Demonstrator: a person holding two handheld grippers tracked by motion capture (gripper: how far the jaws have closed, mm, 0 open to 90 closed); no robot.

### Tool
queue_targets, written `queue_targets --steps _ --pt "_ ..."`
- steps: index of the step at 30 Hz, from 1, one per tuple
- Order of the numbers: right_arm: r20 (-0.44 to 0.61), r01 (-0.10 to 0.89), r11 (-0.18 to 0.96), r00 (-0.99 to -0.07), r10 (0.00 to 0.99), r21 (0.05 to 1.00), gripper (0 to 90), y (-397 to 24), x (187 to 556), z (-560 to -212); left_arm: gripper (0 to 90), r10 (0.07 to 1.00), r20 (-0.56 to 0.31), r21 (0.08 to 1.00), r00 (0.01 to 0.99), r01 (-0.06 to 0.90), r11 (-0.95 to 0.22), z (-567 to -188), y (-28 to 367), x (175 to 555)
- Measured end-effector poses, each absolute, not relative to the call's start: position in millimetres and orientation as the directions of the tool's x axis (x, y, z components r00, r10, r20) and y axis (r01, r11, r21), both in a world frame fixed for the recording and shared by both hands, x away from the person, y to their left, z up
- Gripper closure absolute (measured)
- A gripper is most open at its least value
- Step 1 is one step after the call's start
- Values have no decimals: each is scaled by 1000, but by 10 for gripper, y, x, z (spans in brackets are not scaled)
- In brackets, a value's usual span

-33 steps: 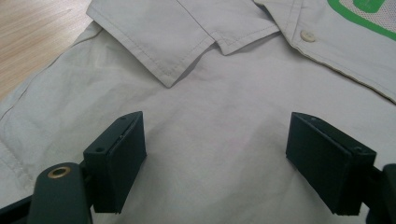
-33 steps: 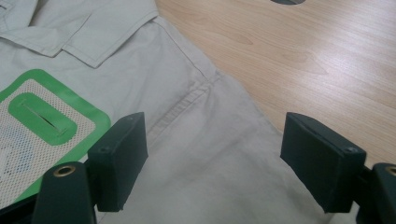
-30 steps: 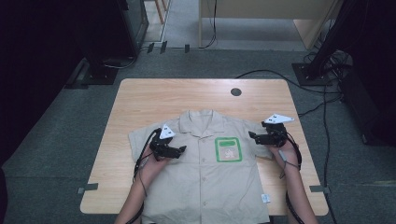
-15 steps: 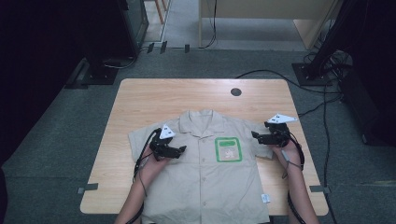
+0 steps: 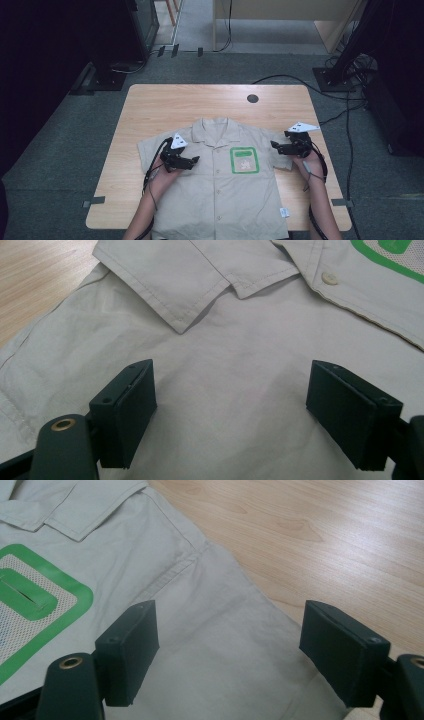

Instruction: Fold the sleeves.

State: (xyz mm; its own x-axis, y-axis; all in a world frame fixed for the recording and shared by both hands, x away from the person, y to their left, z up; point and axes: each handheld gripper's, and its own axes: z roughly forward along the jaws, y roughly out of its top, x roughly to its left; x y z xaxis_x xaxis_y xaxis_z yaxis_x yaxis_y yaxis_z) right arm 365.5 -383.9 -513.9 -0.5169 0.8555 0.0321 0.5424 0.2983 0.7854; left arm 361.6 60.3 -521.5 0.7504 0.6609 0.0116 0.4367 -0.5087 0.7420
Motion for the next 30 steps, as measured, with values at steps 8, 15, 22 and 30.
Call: queue_targets --steps 8,15,22,30 --pt "35 545 294 -514 857 785 232 -3873 3656 -5150 202 661 12 742 750 437 -509 -5214 603 3616" --pt "37 550 283 -498 866 786 259 -3941 3655 -5163 201 661 12 742 750 437 -509 -5214 603 3616" --pt "40 556 268 -480 876 787 264 -3996 3662 -5184 201 661 12 742 750 437 -509 -5215 603 3616" --pt "33 565 272 -470 882 779 266 -4028 3676 -5213 202 661 12 742 750 437 -509 -5214 603 3615"
